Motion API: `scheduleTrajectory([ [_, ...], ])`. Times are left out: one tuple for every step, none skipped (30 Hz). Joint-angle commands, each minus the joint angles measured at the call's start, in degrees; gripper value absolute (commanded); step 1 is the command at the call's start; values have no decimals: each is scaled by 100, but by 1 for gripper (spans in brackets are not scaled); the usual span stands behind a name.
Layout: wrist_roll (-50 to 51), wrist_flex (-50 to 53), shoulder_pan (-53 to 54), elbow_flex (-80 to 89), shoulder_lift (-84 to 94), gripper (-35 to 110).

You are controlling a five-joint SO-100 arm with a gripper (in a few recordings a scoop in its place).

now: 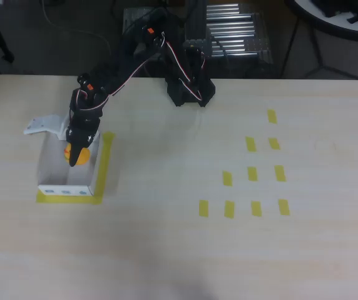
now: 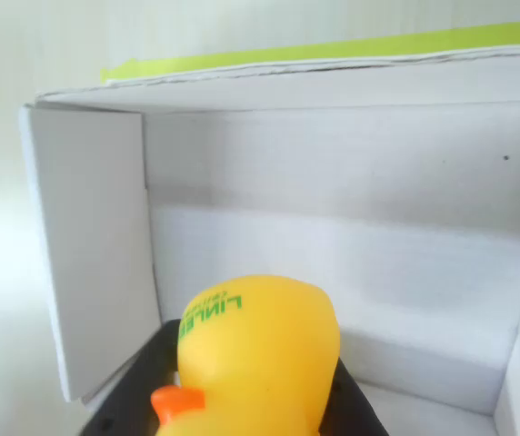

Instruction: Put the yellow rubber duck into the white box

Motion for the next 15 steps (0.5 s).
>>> scheduleTrajectory([
  [-158, -105, 53, 44, 149, 25],
  [-167, -105, 53, 53, 149, 25],
  [-176, -105, 62, 53, 149, 26],
  [-185, -105, 62, 53, 149, 27],
  [-202, -105, 62, 53, 149, 28],
  [-229, -105, 62, 53, 149, 29],
  [-246, -105, 62, 53, 149, 30],
  [-264, -105, 62, 53, 149, 31],
  [-281, -105, 70, 53, 149, 31],
  [-316, -105, 70, 53, 149, 32],
  [-343, -105, 70, 62, 149, 33],
  [-360, -105, 70, 62, 149, 34],
  [-396, -105, 70, 70, 149, 34],
  [-448, -105, 70, 70, 149, 35],
  [-475, -105, 70, 70, 149, 35],
])
